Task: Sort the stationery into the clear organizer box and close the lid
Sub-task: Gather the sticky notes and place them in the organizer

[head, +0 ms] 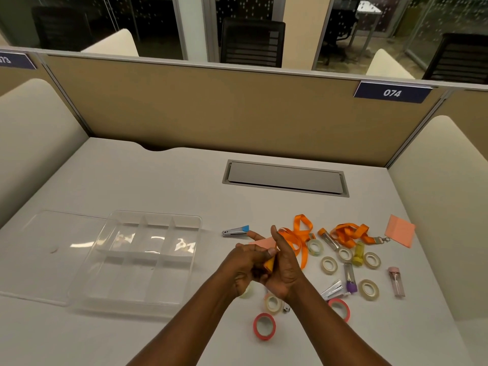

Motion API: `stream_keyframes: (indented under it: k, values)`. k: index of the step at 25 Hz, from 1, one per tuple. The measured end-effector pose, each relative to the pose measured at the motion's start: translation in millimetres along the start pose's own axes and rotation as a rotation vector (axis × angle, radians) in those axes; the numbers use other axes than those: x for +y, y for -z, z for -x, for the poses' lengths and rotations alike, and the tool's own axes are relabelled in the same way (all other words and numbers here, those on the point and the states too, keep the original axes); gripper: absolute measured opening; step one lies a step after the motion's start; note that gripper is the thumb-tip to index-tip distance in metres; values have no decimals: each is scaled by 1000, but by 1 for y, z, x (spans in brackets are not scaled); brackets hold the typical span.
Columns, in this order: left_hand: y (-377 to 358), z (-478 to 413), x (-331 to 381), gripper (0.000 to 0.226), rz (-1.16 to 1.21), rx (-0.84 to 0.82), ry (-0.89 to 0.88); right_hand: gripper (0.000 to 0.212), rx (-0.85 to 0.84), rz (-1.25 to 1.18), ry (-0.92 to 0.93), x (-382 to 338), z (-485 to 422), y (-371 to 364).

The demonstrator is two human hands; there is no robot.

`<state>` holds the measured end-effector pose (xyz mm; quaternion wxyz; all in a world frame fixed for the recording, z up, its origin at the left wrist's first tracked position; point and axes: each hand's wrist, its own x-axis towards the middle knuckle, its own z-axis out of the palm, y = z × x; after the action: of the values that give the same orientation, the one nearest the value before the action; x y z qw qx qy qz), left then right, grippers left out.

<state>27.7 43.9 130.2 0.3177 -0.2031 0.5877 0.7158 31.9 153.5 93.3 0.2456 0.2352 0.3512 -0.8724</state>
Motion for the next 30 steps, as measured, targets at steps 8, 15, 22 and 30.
stream_keyframes:
  k: [8,15,22,30]
  values:
    - [9,-3,0,17,-529,274,-448,77,-56,-155,44,-8,6,23]
    - [12,-17,0,82,-1438,-89,-745,69,10,-102,-11,-17,10,40]
    - [7,-25,12,64,-1157,-194,-663,90,-61,-185,-78,-27,19,49]
    - [-7,-28,8,92,-1518,-110,-700,89,-64,-130,-100,-37,23,60]
